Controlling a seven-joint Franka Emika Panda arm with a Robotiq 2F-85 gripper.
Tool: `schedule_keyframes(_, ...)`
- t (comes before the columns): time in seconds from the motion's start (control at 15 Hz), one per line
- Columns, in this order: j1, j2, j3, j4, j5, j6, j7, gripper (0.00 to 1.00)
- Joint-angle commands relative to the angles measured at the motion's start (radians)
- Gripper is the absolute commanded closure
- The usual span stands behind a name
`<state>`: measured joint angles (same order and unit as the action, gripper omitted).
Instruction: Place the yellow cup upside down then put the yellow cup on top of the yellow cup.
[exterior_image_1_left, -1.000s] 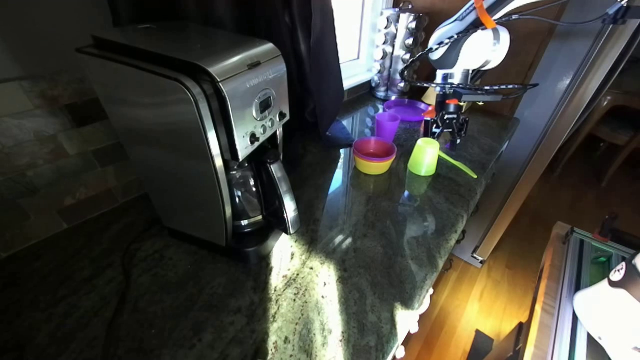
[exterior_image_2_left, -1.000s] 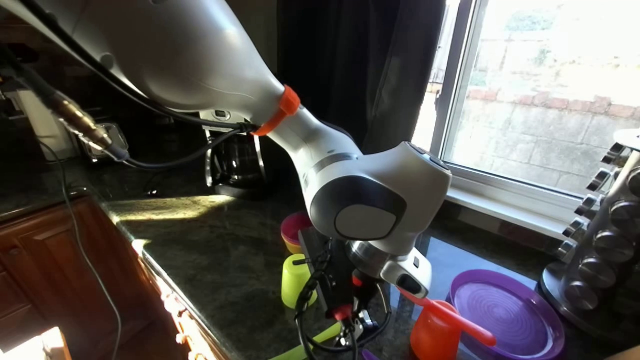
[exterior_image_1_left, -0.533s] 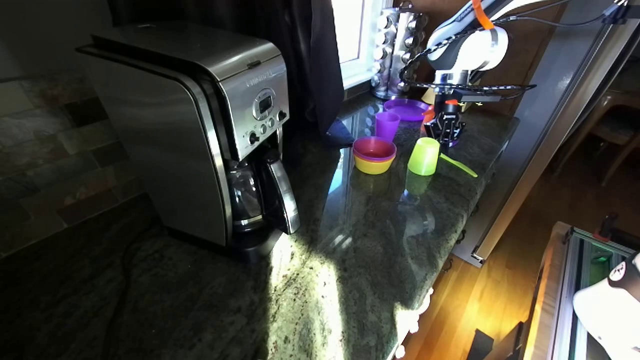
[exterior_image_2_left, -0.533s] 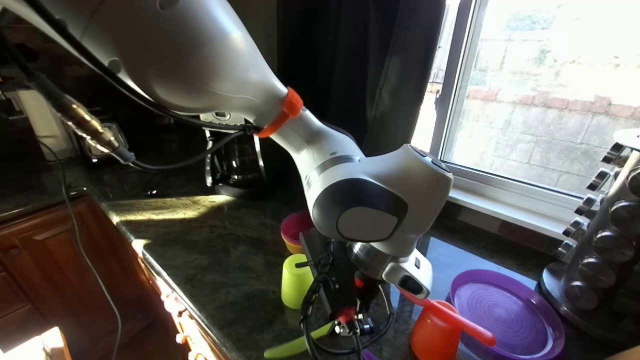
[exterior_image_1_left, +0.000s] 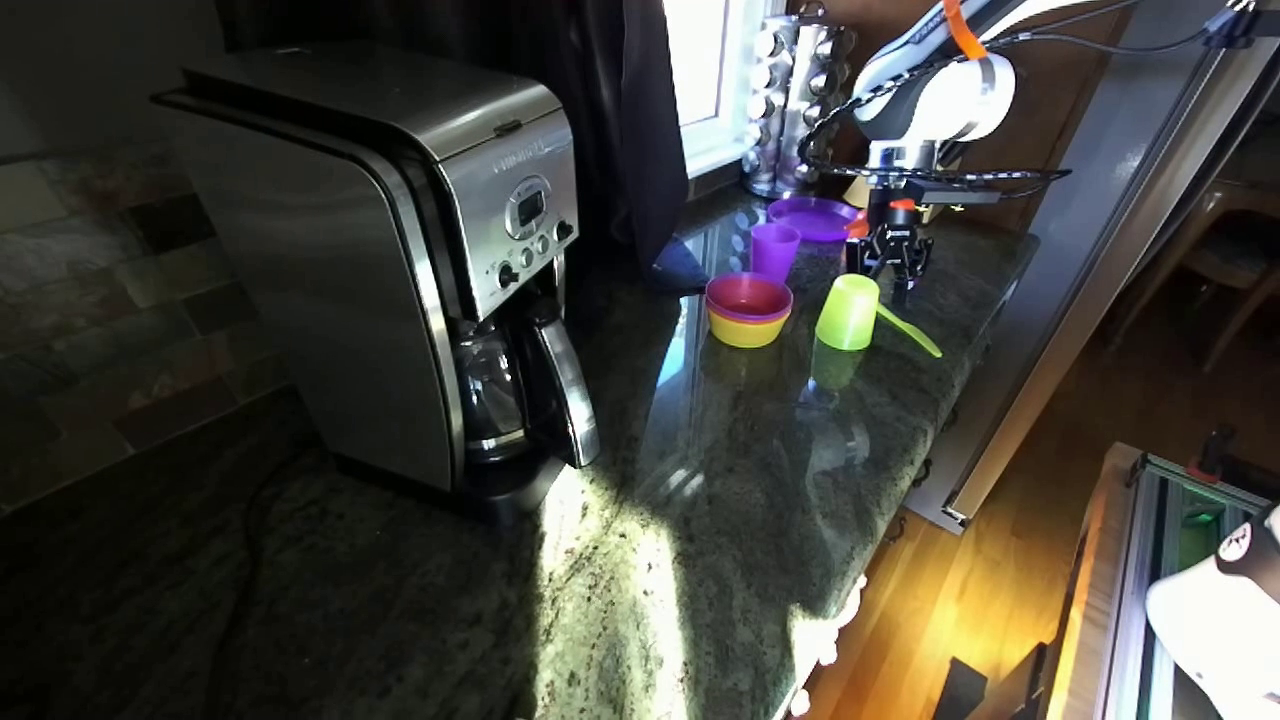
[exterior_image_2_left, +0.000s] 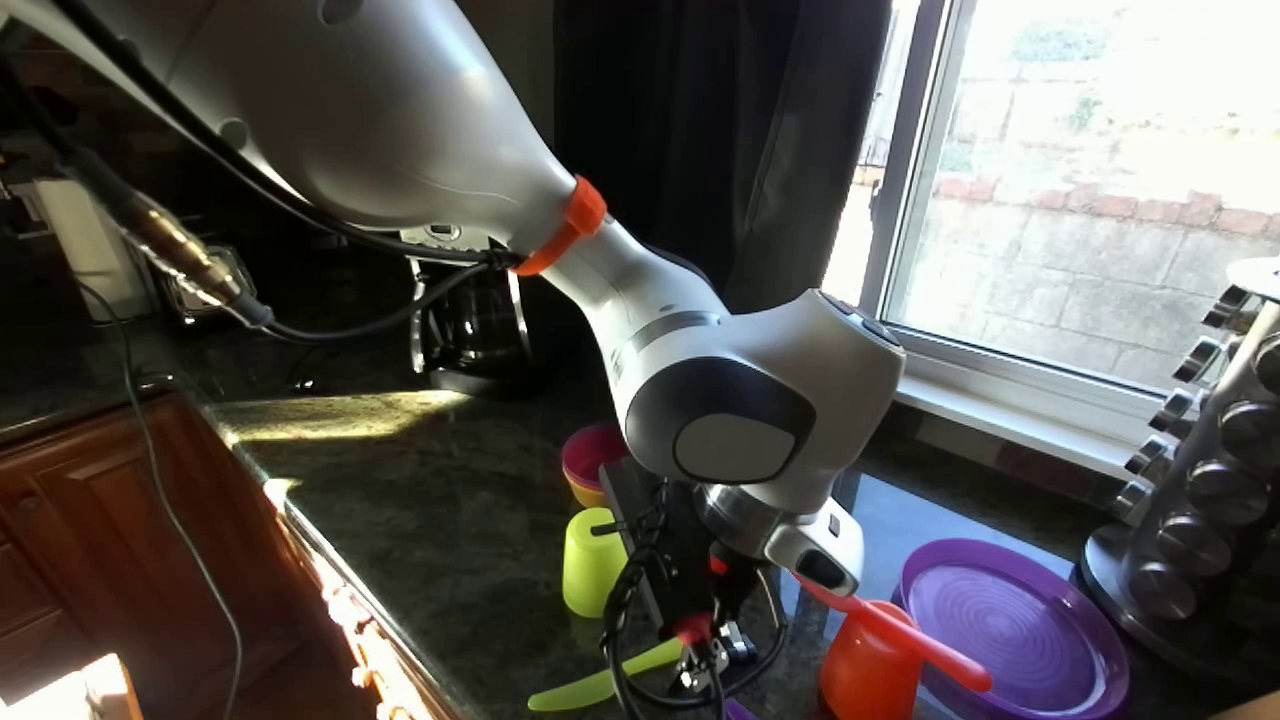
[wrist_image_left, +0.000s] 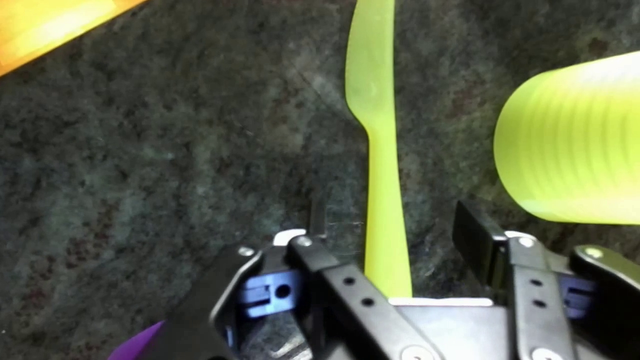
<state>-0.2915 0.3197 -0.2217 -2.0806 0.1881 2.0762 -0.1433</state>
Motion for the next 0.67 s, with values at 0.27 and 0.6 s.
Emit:
schedule_keyframes(0.27, -0.018, 0.021, 0.008, 0.025, 0.009, -0.025, -0.021, 0.77)
schedule_keyframes(0.6, -0.019, 0.026, 0.009, 0.030, 0.004, -0.025, -0.013, 0.95)
